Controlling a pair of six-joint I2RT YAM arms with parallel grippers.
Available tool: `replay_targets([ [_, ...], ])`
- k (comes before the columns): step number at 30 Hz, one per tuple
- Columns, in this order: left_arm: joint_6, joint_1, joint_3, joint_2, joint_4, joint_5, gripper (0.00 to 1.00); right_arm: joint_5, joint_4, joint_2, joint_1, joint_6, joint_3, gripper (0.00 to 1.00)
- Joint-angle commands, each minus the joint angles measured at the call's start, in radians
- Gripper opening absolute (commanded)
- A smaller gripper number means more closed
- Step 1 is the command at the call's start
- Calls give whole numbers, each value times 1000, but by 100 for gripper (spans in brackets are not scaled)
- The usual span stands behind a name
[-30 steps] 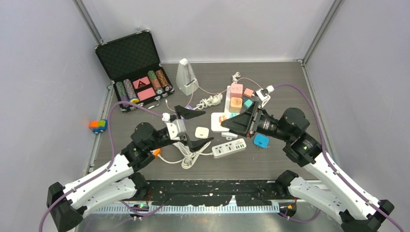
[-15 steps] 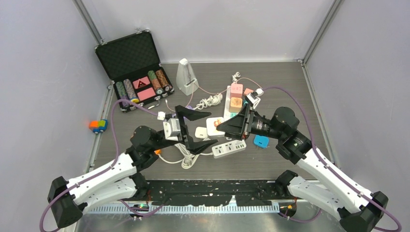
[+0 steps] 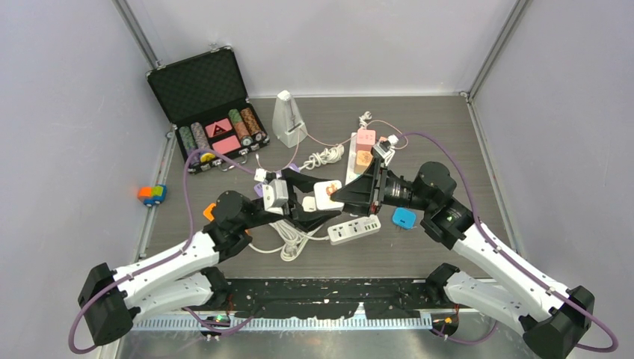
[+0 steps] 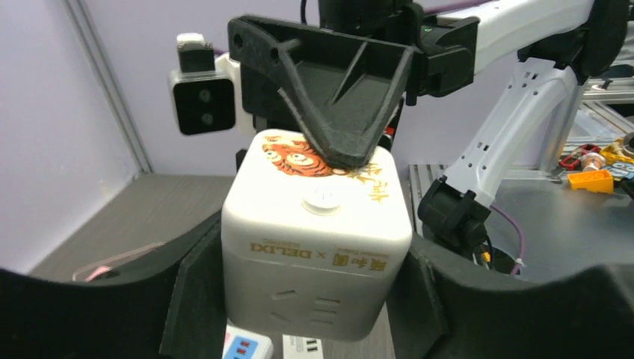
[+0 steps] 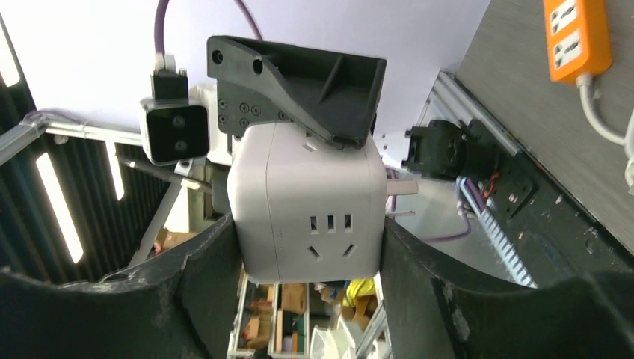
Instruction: Insert the plug
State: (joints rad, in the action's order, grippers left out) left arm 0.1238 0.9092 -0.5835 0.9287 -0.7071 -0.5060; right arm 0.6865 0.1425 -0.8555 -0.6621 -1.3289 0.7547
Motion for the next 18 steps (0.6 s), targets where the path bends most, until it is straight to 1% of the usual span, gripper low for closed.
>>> replay_targets([
  [1, 2, 3, -18, -27, -90, -5, 52, 24, 77, -1, -6, -35, 53, 27],
  [3, 3, 3, -9, -41, -104, -5, 34, 20, 35, 1, -6, -21, 67, 29],
  [4, -3, 3, -1, -45, -111, -7, 24, 14, 10, -3, -5, -9, 75, 30],
  [5, -13, 3, 4, -47, -110, -8, 2, 9, -34, -6, -5, 17, 91, 33],
  [6, -26, 3, 6, -50, -103, -2, 0, -1, -50, -12, -5, 28, 97, 36],
  [7, -40, 3, 7, -51, -89, 2, 0, -5, -71, -16, -5, 47, 104, 45],
  [8, -58, 3, 6, -53, -67, 14, 0, -15, -79, -23, -5, 69, 105, 58],
  [9, -69, 3, 3, -56, -35, 33, 0, -22, -105, -25, -5, 85, 106, 65],
  [10, -88, 3, -2, -62, 0, 51, 0, -47, -121, -25, -5, 135, 106, 77],
  [11, -113, 3, -8, -71, 44, 71, 0, -65, -186, -24, -5, 162, 110, 80],
  [12, -140, 3, -15, -77, 90, 87, 0, -119, -225, -18, -5, 223, 116, 83],
  [13, -165, 3, -20, -87, 134, 105, 0, -150, -310, -13, -5, 251, 131, 83],
  [14, -184, 3, -26, -95, 185, 127, 0, -216, -343, -1, -5, 294, 137, 84],
  [17, -211, 3, -31, -118, 309, 205, 0, -338, -456, 6, -6, 368, 190, 87],
  [18, -211, 3, -24, -125, 323, 224, 0, -360, -504, 2, -7, 409, 225, 89],
])
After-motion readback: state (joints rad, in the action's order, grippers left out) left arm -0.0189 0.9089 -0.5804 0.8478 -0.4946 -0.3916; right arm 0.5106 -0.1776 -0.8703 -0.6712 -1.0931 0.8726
